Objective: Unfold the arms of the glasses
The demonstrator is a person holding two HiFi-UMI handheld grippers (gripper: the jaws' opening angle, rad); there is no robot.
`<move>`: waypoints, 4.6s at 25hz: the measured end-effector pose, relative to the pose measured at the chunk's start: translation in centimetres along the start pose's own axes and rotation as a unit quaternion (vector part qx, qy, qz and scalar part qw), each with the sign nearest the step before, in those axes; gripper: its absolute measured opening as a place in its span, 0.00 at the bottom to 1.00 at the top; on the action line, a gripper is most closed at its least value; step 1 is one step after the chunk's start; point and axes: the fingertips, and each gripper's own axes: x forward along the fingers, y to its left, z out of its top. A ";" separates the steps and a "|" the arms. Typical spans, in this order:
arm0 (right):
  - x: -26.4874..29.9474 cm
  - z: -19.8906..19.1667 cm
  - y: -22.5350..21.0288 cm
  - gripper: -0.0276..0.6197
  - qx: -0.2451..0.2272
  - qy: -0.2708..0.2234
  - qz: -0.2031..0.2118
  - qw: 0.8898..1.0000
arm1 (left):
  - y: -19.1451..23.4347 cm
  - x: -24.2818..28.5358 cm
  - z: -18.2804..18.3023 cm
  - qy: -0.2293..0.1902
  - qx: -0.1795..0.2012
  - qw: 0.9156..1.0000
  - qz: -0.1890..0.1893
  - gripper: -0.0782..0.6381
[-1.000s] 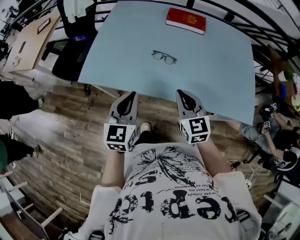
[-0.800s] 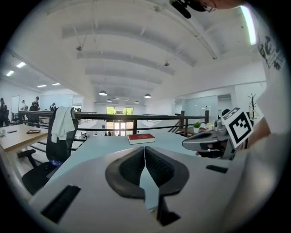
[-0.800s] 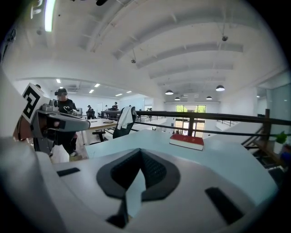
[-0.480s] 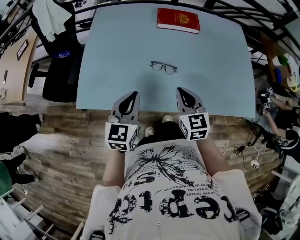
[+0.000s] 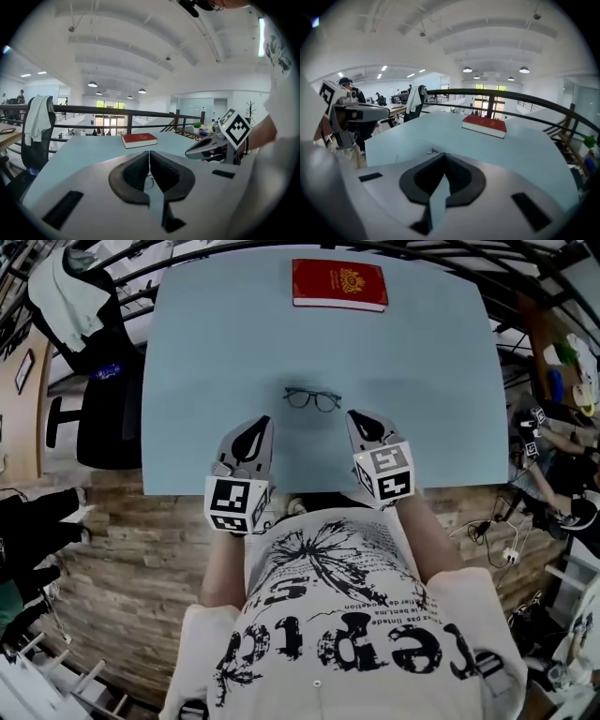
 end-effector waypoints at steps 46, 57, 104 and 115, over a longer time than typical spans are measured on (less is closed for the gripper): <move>12.5 -7.7 -2.5 0.10 -0.398 0.230 0.259 0.850 | -2.6 15.1 -10.5 0.284 0.251 0.898 -0.222 0.15; 12.0 -7.9 -2.3 0.09 -0.400 0.227 0.266 0.847 | -4.5 17.7 -13.9 0.329 0.394 0.807 -0.290 0.26; 9.7 -10.2 -3.0 0.10 -0.377 0.314 0.213 0.845 | -2.0 12.3 -11.2 0.270 0.323 0.832 -0.362 0.15; 10.8 -6.2 1.1 0.28 -0.386 0.277 0.214 0.853 | -2.4 12.0 -11.4 0.276 0.324 0.827 -0.367 0.15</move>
